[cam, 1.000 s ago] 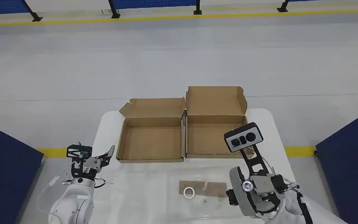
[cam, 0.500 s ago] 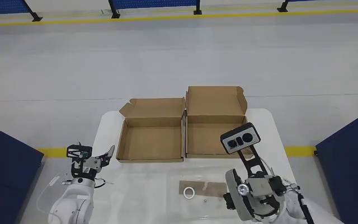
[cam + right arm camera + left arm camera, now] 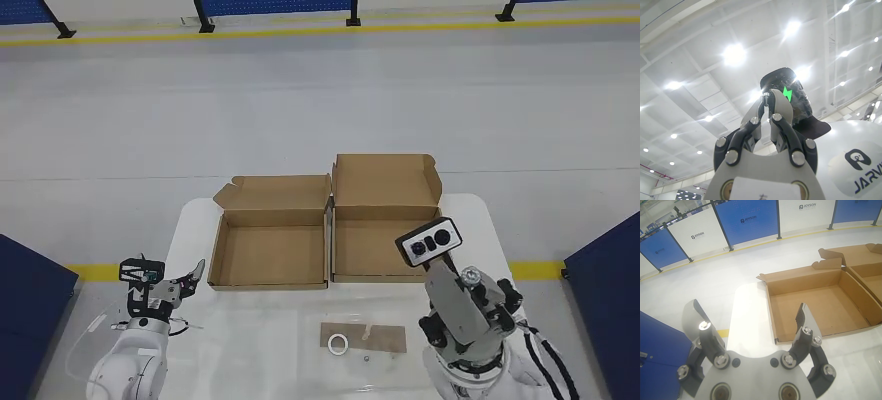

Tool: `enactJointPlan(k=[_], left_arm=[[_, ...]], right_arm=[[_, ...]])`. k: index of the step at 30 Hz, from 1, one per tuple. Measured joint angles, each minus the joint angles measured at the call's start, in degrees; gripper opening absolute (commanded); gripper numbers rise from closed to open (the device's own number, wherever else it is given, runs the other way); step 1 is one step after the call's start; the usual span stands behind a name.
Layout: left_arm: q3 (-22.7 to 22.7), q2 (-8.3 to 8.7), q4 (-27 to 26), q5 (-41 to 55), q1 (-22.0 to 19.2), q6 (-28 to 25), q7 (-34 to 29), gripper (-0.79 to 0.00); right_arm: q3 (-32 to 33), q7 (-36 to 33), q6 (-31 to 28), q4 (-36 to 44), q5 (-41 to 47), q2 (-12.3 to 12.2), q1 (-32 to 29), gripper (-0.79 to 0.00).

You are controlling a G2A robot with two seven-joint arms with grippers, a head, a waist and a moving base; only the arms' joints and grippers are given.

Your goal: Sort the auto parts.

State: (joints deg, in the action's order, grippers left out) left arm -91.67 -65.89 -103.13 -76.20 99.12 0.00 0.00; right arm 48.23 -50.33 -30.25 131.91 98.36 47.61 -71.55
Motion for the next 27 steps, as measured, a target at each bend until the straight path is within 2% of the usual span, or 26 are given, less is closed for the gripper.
enactJointPlan(k=[15, 27], left_arm=[[0.00, 0.00, 0.00, 0.00, 0.00, 0.00, 0.00, 0.000], [0.00, 0.00, 0.00, 0.00, 0.00, 0.00, 0.00, 0.000]], right_arm=[[5.15, 4.96, 3.54, -0.33, -17.44, 1.72, -2.33, -0.785], [5.82, 1.31, 4.78, 0.15, -7.81, 4.10, -5.22, -0.785]])
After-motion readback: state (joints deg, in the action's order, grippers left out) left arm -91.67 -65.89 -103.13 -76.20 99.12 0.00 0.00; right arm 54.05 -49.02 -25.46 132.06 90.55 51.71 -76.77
